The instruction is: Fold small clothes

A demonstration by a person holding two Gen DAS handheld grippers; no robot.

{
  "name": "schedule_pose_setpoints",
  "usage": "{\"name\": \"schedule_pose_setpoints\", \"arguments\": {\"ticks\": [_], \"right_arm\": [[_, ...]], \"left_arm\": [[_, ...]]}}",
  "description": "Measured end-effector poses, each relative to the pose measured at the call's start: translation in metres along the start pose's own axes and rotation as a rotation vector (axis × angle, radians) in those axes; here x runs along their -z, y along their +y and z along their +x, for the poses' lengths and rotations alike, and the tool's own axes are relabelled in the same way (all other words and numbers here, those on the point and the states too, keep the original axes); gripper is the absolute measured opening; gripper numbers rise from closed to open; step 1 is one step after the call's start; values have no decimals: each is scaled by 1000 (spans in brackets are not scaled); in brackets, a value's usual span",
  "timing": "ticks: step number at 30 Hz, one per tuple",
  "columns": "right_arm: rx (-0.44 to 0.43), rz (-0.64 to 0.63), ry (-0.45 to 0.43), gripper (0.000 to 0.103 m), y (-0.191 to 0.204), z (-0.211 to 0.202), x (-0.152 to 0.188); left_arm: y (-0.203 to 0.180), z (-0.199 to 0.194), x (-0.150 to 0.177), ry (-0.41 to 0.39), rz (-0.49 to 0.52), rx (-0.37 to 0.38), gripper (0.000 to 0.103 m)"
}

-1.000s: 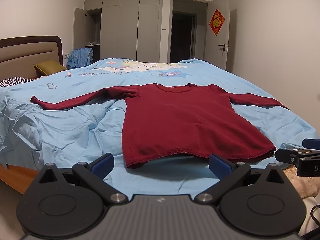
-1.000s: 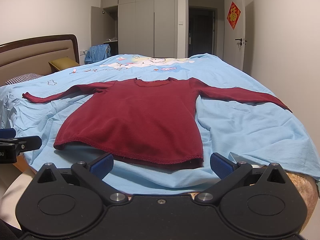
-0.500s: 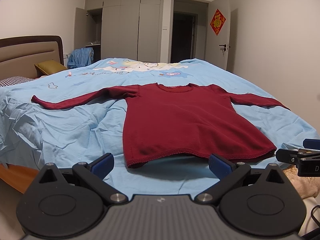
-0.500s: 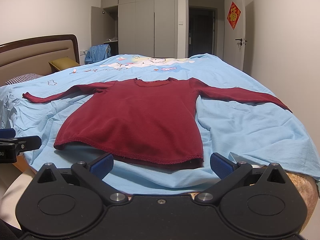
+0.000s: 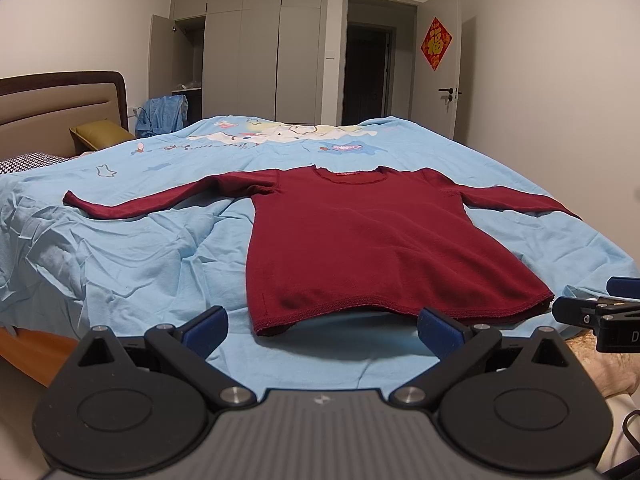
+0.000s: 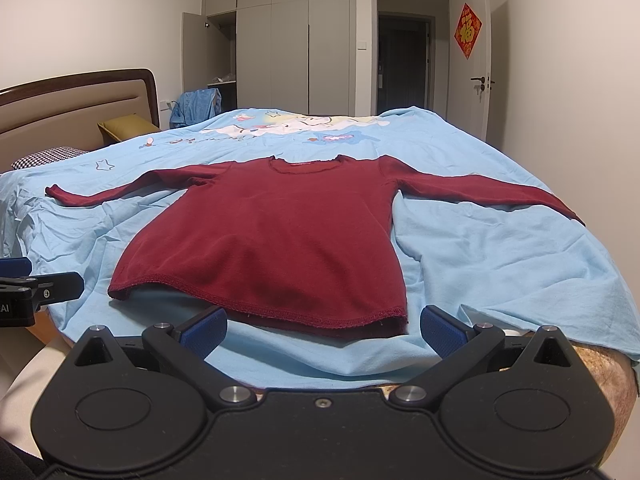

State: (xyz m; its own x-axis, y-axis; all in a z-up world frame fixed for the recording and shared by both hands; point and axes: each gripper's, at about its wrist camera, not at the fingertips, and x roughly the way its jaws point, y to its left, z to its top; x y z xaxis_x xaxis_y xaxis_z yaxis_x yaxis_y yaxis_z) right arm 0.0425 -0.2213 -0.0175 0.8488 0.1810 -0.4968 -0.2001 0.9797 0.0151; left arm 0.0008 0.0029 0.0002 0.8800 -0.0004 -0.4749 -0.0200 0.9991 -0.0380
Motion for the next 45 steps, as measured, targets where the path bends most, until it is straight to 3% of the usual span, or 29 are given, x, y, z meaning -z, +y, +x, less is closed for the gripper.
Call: {"name": "schedule_pose_setpoints", "arguments": {"ticks": [30, 45], "right_arm": [[-1, 0, 1, 102, 0, 1, 0], [-54, 74, -45, 103, -22, 12, -11]], "left_arm": [[6, 0, 3, 6, -2, -5, 103], [-10, 31, -22, 79, 80, -40, 103]]}}
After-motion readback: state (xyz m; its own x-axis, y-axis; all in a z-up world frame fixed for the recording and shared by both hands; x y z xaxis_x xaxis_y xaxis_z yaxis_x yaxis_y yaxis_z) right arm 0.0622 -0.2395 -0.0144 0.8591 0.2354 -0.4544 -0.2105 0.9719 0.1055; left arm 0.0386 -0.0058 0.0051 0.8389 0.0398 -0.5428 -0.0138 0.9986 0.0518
